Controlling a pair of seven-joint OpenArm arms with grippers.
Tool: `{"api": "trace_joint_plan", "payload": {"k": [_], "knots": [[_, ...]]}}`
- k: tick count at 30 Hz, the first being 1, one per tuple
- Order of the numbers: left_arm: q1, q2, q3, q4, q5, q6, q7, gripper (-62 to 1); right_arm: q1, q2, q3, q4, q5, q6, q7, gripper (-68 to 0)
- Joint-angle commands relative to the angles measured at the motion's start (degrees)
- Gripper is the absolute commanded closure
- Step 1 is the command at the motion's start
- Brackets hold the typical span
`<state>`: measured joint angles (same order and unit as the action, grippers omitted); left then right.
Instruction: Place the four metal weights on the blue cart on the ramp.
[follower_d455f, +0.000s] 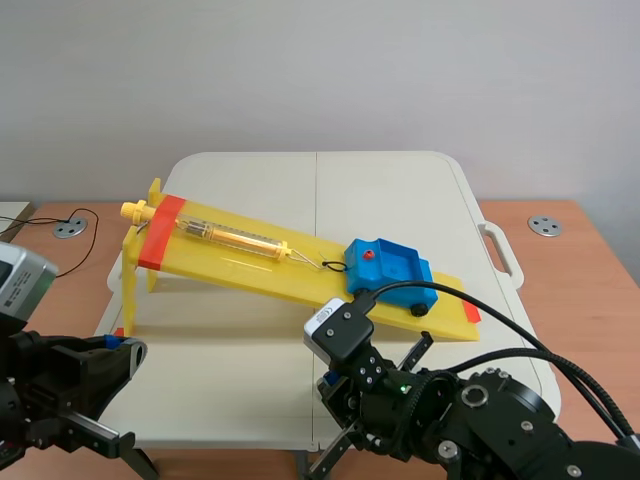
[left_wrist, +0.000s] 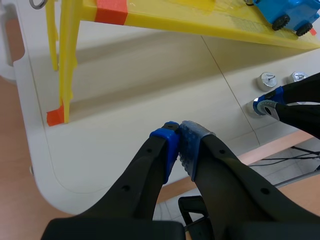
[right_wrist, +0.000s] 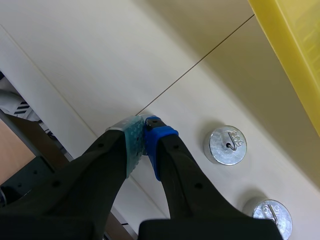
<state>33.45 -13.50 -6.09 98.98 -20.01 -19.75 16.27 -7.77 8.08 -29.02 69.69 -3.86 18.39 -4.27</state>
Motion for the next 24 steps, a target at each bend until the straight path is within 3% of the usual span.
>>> {"api": "trace_joint_plan", "payload": {"k": [1, 13, 24], "knots": [[-1.1, 0.3, -0.6, 3.9, -4.2, -1.4, -5.9, -2.5, 3.8, -0.5, -0.5, 2.0, 1.5, -0.4, 4.5, -0.6], [-1.1, 0.3, -0.6, 3.9, -4.2, -1.4, -5.9, -2.5, -2.8, 7.4, 0.7, 18.4, 4.8, -0.4, 2.6, -0.6], [-1.1, 0.3, -0.6, 3.9, -4.2, -1.4, -5.9, -2.5, -12.3, 9.8, 12.9, 32.0, 16.0, -0.3, 0.7, -0.6]]}}
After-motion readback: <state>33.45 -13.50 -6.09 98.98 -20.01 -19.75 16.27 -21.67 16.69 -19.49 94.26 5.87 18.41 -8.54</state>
